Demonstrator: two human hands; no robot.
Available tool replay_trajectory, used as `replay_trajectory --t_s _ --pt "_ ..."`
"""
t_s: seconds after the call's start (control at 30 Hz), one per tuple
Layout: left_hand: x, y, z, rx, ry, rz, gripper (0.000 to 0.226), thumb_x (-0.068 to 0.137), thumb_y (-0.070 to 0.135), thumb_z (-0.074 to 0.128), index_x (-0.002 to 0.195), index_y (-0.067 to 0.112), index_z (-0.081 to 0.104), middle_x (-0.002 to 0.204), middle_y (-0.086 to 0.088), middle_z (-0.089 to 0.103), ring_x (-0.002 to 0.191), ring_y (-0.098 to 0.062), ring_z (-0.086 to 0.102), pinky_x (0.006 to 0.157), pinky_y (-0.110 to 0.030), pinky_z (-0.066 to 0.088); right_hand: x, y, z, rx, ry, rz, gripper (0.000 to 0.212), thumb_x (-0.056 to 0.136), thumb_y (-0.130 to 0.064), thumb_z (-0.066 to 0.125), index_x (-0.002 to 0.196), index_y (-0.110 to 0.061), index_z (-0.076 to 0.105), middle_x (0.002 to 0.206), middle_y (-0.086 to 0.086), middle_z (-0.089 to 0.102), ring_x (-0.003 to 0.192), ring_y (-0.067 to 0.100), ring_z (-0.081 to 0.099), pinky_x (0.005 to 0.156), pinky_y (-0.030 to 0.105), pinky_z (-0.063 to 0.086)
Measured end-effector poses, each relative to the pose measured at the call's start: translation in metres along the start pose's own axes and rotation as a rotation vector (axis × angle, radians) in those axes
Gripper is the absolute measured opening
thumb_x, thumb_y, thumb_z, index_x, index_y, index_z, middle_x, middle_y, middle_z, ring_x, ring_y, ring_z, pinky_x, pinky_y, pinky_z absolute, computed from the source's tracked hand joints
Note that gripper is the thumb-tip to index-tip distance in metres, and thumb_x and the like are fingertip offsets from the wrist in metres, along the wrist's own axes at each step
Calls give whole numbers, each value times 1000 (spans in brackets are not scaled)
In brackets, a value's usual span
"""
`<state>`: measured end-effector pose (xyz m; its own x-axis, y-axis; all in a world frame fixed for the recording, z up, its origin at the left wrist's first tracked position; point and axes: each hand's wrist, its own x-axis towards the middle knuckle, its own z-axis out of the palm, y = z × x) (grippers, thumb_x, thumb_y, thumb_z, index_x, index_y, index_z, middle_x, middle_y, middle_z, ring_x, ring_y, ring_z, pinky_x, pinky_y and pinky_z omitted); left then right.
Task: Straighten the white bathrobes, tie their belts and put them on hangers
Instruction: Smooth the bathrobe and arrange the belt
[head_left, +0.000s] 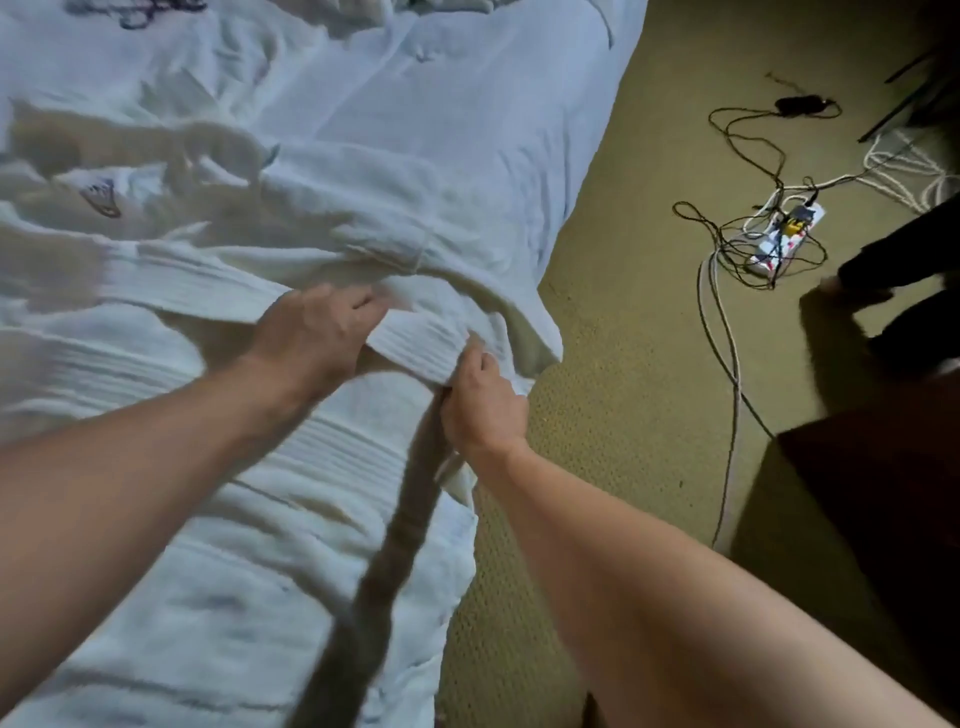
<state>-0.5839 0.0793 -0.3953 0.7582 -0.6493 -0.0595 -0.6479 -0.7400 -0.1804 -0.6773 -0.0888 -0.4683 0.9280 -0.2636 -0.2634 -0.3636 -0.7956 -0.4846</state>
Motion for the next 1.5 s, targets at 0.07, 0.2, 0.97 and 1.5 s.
replay_trajectory --t_s 0.07,0.2,0.97,1.5 --pt "-3 7 -10 -92 31 -44 54 89 28 32 132 11 62 124 -18 67 87 -43 66 71 -52 56 5 12 -11 -60 -36 -39 52 95 -10 40 146 -5 32 116 15 67 102 38 65 84 50 48" --pt "-38 31 -23 -132 219 -114 60 77 12 35 126 8 68 127 -14 68 103 -37 69 90 -49 53 -33 33 -39 -159 40 -245 44 99 -22 41 140 -8 36 98 8 70 88 34 66 73 45 46" --pt "1 -30 -16 -547 319 -714 44 71 23 43 100 17 76 116 0 70 99 -28 68 89 -41 55 177 -111 -117 -102 -37 -463 45 94 -29 44 139 -27 45 142 -2 43 125 27 42 94 47 33" --pt "120 -106 -27 -1058 236 -1641 45 82 18 61 123 28 49 105 9 64 100 -24 61 85 -33 47 249 -138 -116 214 -535 -904 36 87 -33 45 108 -20 72 95 -5 68 87 16 63 79 33 51"
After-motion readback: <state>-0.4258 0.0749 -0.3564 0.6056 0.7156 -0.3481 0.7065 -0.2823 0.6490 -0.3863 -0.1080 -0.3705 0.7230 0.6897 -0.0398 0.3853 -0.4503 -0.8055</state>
